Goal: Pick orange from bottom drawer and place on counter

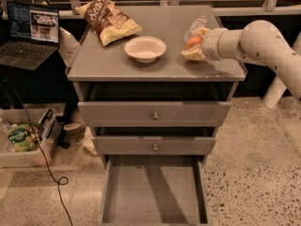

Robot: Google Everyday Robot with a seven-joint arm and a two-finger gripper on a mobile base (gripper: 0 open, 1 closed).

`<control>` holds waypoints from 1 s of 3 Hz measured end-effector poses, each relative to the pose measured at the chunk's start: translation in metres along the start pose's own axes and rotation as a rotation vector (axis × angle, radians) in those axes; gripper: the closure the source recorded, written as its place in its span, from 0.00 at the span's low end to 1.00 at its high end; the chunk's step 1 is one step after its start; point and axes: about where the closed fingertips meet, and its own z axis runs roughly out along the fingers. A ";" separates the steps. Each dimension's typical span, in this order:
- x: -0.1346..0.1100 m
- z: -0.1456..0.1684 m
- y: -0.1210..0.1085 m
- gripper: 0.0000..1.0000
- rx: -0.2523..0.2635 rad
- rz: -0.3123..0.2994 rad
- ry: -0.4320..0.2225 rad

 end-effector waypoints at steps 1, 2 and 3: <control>0.000 0.000 0.000 0.27 0.000 0.000 0.000; 0.000 0.000 0.000 0.04 0.000 0.000 0.000; 0.000 0.000 0.000 0.00 0.000 0.000 0.000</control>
Offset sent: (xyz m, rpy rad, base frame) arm 0.0000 0.0000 0.0000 0.0000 0.0000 0.0000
